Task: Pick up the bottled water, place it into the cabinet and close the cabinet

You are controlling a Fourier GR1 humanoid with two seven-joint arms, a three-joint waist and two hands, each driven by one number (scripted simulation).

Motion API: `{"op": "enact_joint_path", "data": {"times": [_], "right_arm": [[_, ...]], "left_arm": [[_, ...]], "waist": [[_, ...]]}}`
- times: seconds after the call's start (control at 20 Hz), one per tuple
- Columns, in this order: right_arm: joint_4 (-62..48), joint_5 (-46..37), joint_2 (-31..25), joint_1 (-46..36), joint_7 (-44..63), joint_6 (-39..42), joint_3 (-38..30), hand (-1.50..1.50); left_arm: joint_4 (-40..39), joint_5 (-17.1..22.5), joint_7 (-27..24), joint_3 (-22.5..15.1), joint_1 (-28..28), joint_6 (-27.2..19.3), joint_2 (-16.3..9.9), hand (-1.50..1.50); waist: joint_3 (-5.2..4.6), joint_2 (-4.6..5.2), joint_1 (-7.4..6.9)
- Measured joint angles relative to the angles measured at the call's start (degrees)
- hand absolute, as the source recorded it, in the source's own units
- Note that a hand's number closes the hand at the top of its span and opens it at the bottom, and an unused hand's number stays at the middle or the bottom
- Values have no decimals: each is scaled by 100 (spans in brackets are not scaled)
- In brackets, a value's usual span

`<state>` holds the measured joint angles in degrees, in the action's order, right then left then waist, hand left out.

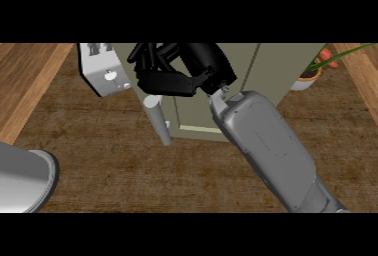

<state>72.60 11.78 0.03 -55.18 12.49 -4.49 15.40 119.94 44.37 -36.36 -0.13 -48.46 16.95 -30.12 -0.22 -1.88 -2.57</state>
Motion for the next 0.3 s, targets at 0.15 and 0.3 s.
{"op": "enact_joint_path", "data": {"times": [0.15, 0.3], "right_arm": [[-202, -32, -2, -73, -227, 17, 7, 150], [-347, -38, -3, -116, -391, 51, -11, 150]], "left_arm": [[-63, 35, 23, 27, 92, 54, -10, 150], [26, 51, 104, 21, 108, 31, -24, 150]], "waist": [[-9, -21, -26], [-9, -38, -49]]}}
